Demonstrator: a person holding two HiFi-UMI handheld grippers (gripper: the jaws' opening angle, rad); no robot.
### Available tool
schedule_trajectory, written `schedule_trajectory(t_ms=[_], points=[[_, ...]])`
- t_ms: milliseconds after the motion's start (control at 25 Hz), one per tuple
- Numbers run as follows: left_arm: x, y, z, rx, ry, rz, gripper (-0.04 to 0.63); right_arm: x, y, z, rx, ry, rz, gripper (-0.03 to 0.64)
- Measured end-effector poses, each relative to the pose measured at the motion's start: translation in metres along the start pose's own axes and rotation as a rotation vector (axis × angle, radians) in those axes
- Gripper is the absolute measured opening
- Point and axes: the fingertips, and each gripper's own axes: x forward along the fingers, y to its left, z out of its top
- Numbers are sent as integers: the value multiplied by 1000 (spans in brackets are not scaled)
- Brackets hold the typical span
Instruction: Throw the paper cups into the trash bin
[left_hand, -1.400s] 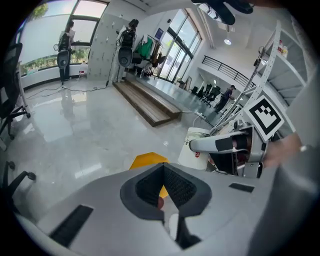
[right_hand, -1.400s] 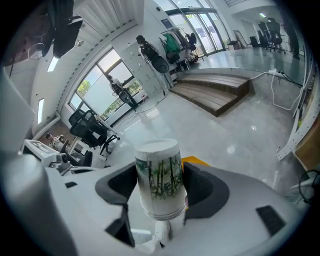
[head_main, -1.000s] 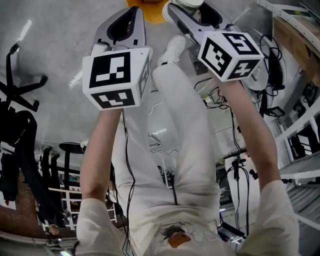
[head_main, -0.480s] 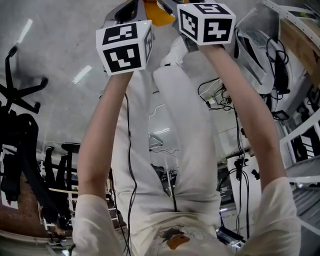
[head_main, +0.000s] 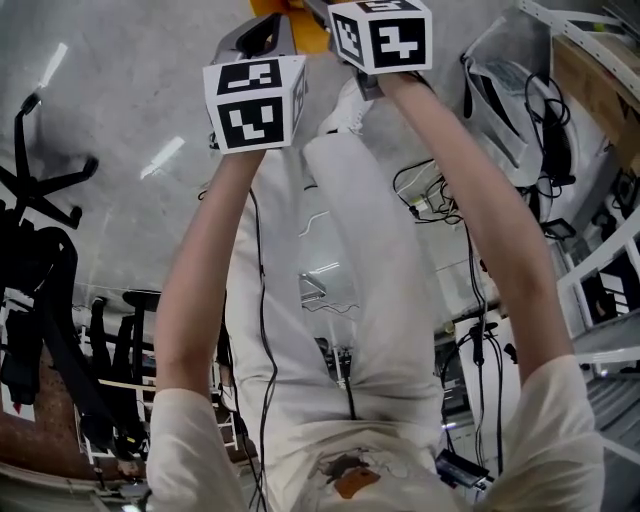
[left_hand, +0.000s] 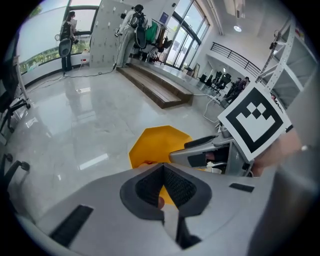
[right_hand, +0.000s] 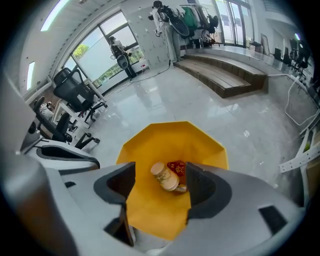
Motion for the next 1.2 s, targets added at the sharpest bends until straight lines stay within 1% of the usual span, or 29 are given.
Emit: schedule_trajectory(t_ms=[80,120,240,360,400,520,720,800,920,1200], points=[[-10,-5,2,2,-6,-4,6,-12,4,-1,-10,0,5,309],[-16,-7,3,1,-10,-7,6,-20,5,-1,-10,-2,6,290],[-29,-17,10,9,-21,-12,6,-43,7,-1,-17,-14,-11,169],[-47,-27,20,16,-27,-6,6,-74,6,2,-19,-32,-46,29],[-55,-31,24,16,-32,-2,6,-86,6,4,-14,-41,-52,10],[-89,-44,41,15,-50,7,6,-129,13,16,6,-71,-49,8],[-167,-72,67,13,-75,6,6,-216,38,39,8,-127,-20,8],[-198,-85,77,13,-71,5,6,-251,49,48,7,-146,-12,8],[-243,-108,91,37,-69,0,6,-302,65,59,13,-172,-5,8],[-336,-164,130,52,-122,-23,6,-412,98,89,49,-270,60,8]])
